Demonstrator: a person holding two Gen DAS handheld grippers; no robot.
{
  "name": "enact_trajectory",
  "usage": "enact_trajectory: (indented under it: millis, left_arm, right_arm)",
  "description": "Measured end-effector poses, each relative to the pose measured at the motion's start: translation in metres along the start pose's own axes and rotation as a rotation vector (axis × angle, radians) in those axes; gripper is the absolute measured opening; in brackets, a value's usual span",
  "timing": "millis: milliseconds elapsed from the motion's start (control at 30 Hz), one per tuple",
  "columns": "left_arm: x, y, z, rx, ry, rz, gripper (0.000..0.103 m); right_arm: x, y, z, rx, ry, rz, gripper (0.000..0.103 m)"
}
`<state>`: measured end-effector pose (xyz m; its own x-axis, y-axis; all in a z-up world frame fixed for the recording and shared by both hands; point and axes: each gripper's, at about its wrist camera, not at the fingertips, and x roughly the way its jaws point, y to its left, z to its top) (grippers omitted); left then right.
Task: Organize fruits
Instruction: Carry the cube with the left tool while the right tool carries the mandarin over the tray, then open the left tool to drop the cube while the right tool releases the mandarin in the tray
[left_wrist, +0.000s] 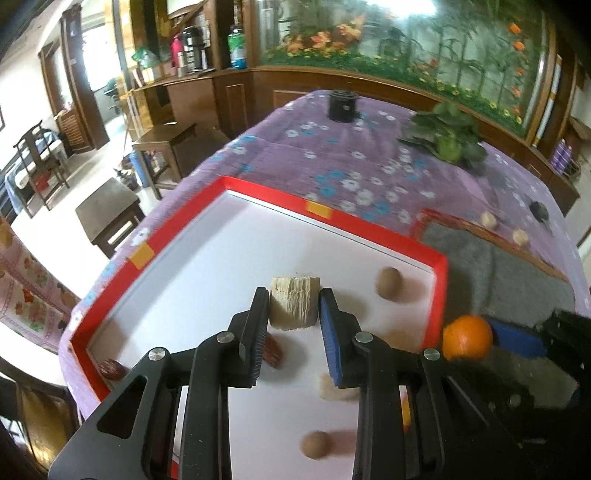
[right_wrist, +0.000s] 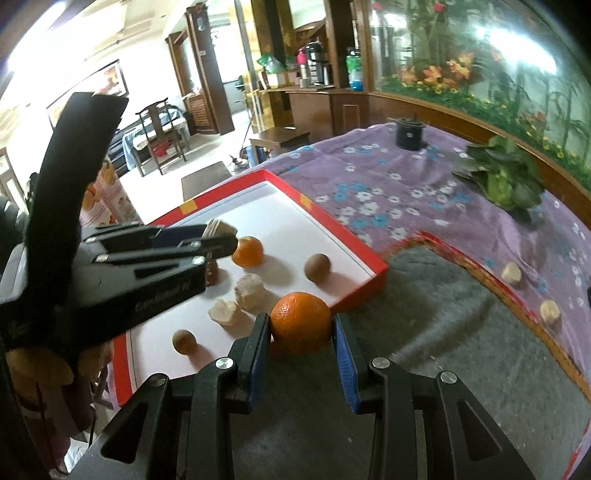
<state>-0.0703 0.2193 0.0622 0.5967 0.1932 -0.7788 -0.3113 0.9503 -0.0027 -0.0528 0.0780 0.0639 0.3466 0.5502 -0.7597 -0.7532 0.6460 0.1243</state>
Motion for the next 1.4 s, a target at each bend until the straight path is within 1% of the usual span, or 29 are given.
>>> enact_trajectory:
  millis: [200,267,300,400,533,633,733,767,833,867,900,1200,1400]
  left_arm:
    - [0.018,0.021,0.011,-0.056,0.032,0.012,0.027]
    - [0.023,0.023,0.014,-0.067,0.036,0.015,0.027]
    - [0.025,0.025,0.015,-0.073,0.038,0.020,0.027]
    - [0.030,0.028,0.018,-0.088,0.043,0.027,0.027]
    - [0.039,0.030,0.019,-0.101,0.061,0.041,0.027]
    - [0.046,0.029,0.018,-0.096,0.085,0.058,0.027]
    - [0.050,0.029,0.017,-0.104,0.099,0.047,0.027]
    - [0.050,0.029,0.016,-0.105,0.102,0.049,0.030]
    - [0.050,0.029,0.016,-0.105,0.098,0.055,0.045]
    - [0.049,0.030,0.016,-0.107,0.089,0.063,0.055]
    - [0.047,0.030,0.016,-0.108,0.077,0.070,0.060]
    - [0.035,0.028,0.014,-0.104,0.061,0.082,0.060]
    - [0.019,0.009,0.009,-0.073,0.028,0.075,0.060]
  right_arm:
    - [0.022,0.015,0.009,-0.049,0.038,0.019,0.033]
    - [0.029,0.016,0.013,-0.058,0.043,0.003,0.033]
    - [0.031,0.014,0.018,-0.057,0.041,-0.009,0.033]
    - [0.041,0.009,0.027,-0.043,0.056,0.000,0.033]
    - [0.056,0.007,0.033,-0.044,0.078,-0.028,0.033]
    - [0.069,0.007,0.032,-0.040,0.110,-0.011,0.033]
    - [0.070,0.004,0.032,-0.019,0.101,0.005,0.033]
    - [0.070,0.002,0.032,-0.007,0.106,0.015,0.034]
    - [0.069,0.001,0.031,0.003,0.104,0.024,0.037]
    - [0.068,0.001,0.030,0.009,0.100,0.032,0.038]
    - [0.065,0.000,0.029,0.015,0.094,0.038,0.038]
    - [0.036,-0.003,0.022,0.042,0.043,0.046,0.039]
    - [0.018,-0.010,0.015,0.064,0.015,0.026,0.041]
